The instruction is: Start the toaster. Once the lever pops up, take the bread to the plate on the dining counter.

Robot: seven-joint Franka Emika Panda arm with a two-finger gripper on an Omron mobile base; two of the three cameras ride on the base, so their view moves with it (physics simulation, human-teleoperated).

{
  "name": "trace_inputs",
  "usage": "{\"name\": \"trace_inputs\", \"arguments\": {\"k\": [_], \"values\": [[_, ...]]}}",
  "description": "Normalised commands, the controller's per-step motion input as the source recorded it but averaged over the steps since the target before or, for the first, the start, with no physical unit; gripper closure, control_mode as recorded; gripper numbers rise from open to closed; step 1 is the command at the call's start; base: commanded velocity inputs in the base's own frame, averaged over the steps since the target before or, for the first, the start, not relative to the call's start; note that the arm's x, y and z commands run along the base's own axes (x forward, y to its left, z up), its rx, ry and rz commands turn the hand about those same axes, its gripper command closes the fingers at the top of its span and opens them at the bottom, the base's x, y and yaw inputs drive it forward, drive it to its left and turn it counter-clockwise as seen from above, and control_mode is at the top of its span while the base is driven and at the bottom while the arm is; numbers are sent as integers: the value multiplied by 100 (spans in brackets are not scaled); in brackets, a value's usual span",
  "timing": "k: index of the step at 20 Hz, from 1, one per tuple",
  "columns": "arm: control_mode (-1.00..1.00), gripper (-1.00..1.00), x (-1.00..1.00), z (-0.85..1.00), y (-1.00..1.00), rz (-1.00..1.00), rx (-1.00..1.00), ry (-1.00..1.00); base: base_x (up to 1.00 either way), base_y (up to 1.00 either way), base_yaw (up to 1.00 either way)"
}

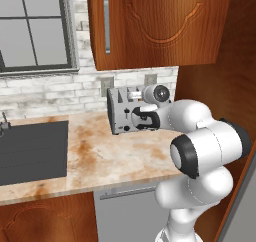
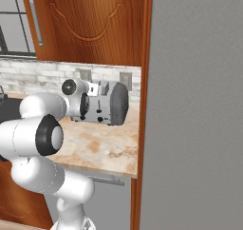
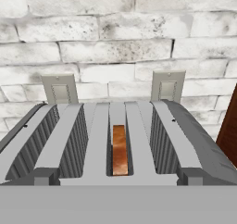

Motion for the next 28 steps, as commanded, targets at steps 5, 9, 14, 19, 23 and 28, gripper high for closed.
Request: {"name": "trace_inputs", "arguments": {"k": [5,9,14,19,23,28], "values": [[-100,-100,0,0,0,0,0,0,0,0,0],[-100,-100,0,0,0,0,0,0,0,0,0],[-100,-100,0,0,0,0,0,0,0,0,0],[-100,-100,0,0,0,0,0,0,0,0,0],[-100,-100,0,0,0,0,0,0,0,0,0],[-100,-100,0,0,0,0,0,0,0,0,0]]}}
